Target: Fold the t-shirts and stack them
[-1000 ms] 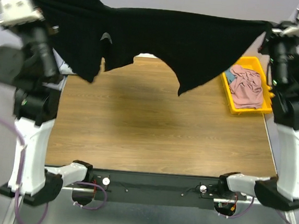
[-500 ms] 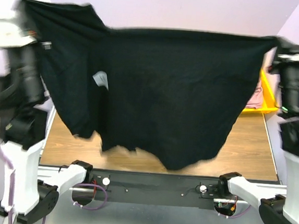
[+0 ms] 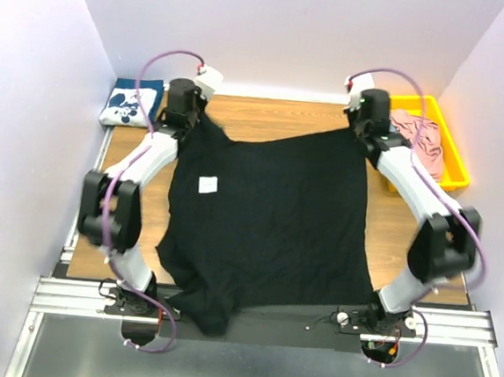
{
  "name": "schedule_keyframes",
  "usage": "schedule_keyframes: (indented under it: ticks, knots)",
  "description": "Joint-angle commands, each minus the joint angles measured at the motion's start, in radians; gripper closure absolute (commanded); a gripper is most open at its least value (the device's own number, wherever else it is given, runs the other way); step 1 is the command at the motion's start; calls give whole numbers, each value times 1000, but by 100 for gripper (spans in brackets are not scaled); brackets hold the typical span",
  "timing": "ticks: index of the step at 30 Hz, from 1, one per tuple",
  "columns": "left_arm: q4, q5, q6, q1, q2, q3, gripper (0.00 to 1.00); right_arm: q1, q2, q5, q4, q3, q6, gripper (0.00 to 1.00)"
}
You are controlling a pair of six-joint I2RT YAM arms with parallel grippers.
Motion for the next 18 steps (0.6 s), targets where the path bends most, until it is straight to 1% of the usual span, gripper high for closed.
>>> schedule_keyframes:
  ticks: [1, 2, 4, 7, 8, 12, 15, 18]
  knots:
    - [134, 72, -45, 13, 130, 96, 100, -47, 137, 66, 146, -4, -24, 99]
    - [117, 77, -57, 13, 206, 145, 100, -55, 207, 66, 153, 3, -22, 99]
    - [111, 89, -90, 13, 300, 203, 100, -85, 312, 58, 195, 23, -22, 99]
    - [88, 123, -145, 13, 396, 263, 100, -128, 409, 26, 218, 84, 10, 99]
    - [74, 131, -157, 12, 415, 301, 100, -133, 438, 24, 218, 103, 15, 99]
    - [69, 123, -153, 15, 470, 332, 100, -159, 556, -6, 221, 186, 39, 99]
    - [28, 100, -137, 19, 512, 390, 100, -170, 610, 6, 219, 258, 32, 99]
    - [7, 106, -150, 27, 527, 429, 100, -177, 650, 15, 219, 299, 15, 99]
